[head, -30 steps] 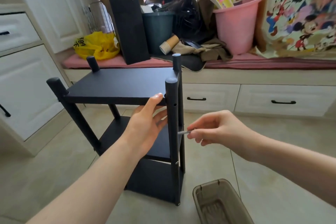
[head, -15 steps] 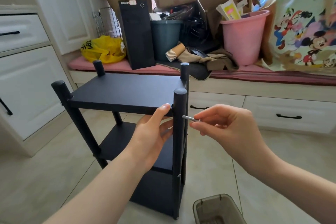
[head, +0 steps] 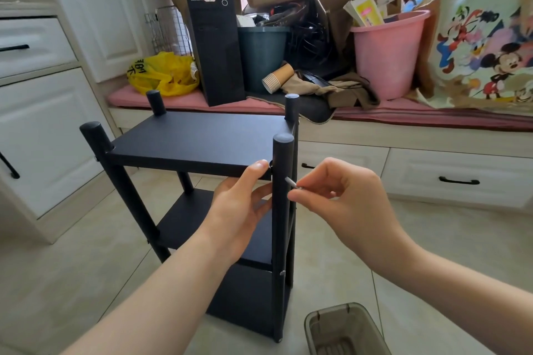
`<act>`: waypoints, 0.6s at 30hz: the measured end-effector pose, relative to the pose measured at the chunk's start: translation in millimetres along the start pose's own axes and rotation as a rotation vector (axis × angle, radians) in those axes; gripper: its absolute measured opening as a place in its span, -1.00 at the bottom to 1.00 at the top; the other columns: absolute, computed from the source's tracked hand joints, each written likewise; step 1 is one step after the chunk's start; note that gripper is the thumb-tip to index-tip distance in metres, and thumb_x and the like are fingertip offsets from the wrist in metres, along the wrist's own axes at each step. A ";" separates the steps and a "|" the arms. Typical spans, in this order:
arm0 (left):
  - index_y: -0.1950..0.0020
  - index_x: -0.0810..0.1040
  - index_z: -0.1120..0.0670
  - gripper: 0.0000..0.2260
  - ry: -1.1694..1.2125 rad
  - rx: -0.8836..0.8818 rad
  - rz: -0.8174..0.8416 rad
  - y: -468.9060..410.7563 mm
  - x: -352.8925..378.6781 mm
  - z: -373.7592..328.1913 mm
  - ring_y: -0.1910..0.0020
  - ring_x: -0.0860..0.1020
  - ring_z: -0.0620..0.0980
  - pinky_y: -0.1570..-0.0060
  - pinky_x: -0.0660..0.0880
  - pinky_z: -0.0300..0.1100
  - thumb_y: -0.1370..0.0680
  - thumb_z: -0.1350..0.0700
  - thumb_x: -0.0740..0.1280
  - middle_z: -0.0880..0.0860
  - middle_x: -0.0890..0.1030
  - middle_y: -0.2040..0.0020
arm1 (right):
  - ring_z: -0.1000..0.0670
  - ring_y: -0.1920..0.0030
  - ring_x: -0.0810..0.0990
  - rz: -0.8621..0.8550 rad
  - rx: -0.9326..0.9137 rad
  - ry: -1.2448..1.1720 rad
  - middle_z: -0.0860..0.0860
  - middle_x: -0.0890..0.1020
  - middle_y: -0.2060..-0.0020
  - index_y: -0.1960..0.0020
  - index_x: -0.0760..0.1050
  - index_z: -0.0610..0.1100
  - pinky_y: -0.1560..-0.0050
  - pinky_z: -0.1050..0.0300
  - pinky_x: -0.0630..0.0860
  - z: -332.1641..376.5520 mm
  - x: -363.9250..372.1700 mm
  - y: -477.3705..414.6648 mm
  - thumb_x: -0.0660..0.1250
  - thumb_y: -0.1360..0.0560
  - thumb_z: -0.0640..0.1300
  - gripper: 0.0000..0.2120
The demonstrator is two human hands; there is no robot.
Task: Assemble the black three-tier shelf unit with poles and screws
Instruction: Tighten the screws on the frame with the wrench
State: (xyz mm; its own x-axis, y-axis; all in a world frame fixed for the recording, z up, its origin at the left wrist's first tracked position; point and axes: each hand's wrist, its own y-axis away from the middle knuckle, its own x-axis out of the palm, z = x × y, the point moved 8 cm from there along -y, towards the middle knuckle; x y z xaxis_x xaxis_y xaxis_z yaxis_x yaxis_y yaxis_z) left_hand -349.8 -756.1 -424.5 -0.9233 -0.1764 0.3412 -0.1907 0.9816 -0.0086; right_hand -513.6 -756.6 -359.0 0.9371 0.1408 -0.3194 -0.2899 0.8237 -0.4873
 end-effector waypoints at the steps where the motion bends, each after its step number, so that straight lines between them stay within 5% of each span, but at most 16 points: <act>1: -0.30 0.59 0.20 -0.41 -0.013 0.005 -0.003 -0.6 -0.7 0.0 -0.11 0.69 0.08 -0.17 0.59 0.01 -0.40 -0.15 0.40 0.15 0.70 -0.07 | 0.15 0.33 0.61 -0.001 0.000 -0.013 0.15 0.67 0.33 0.26 0.58 0.01 0.27 0.39 0.45 0.1 0.5 -1.2 0.59 -0.35 -0.19 -0.79; 8: -0.24 0.63 0.16 -0.49 -0.047 0.027 -0.005 -1.9 -1.7 -0.1 -0.12 0.69 0.04 -0.04 0.60 -0.12 -0.44 -0.15 0.37 0.13 0.72 -0.06 | 0.11 0.31 0.61 0.003 0.012 0.006 0.14 0.66 0.30 0.24 0.58 -0.02 0.26 0.35 0.49 -1.1 6.0 -4.7 0.58 -0.37 -0.19 -0.81; 18: -0.26 0.63 0.18 -0.65 -0.041 0.001 -0.040 -1.7 -2.8 2.6 -0.12 0.68 0.03 -0.20 0.53 -0.01 -0.62 -0.04 0.31 0.13 0.71 -0.09 | 0.10 0.32 0.57 -0.005 0.005 0.054 0.13 0.65 0.30 0.24 0.56 -0.01 0.27 0.38 0.45 0.0 9.3 -6.3 0.57 -0.39 -0.19 -0.80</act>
State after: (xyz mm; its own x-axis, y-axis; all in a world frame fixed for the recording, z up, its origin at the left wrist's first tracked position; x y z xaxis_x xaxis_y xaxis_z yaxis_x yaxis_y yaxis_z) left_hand -347.8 -757.5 -427.9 -0.9277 -0.2187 0.3027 -0.2284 0.9736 0.0035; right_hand -503.0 -760.5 -359.0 0.9265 0.1074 -0.3605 -0.2846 0.8268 -0.4851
